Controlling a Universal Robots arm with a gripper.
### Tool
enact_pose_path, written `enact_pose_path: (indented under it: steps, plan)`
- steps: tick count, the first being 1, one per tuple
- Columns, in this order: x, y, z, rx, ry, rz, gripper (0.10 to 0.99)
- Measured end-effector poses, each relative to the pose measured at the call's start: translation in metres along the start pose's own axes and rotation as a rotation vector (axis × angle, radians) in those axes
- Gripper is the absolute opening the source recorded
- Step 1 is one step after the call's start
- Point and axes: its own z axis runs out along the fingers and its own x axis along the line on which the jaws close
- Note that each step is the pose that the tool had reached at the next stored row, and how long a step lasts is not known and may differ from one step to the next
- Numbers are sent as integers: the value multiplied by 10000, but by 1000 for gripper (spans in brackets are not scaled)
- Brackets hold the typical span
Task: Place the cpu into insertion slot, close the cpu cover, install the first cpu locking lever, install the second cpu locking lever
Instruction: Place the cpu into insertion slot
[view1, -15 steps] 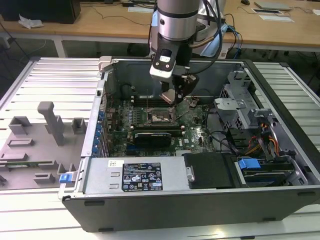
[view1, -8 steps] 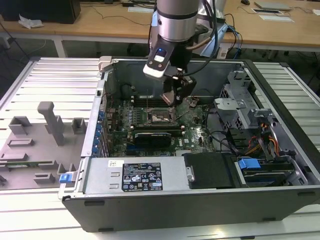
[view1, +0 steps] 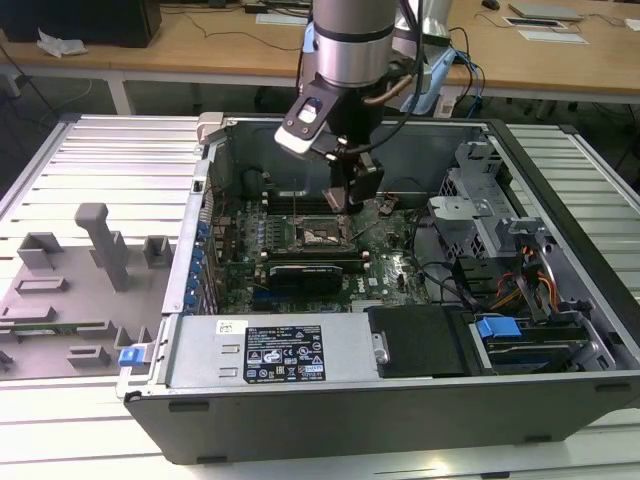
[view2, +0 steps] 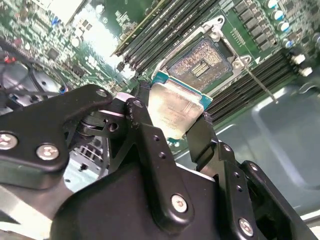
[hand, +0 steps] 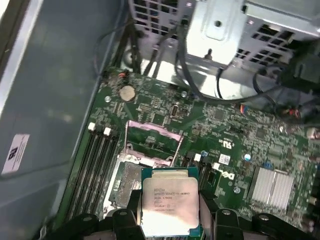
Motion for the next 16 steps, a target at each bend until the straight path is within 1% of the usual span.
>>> enact_pose_path:
  steps: [2,4,6,7,9,11,12,16]
  plan:
    - [0,-1,13,-9,-56,625,541]
    - [0,-2,21,-15,-91,999,541]
    - [-1,-3,34,-25,-144,1601,541]
    - [-1,-4,41,-28,-160,1776,541]
    - [1,-9,81,-35,-203,2252,541]
    - [13,-15,106,-35,-210,2316,541]
    - [31,-24,133,-37,-210,2319,541]
    - [74,-49,204,-81,-217,2318,541]
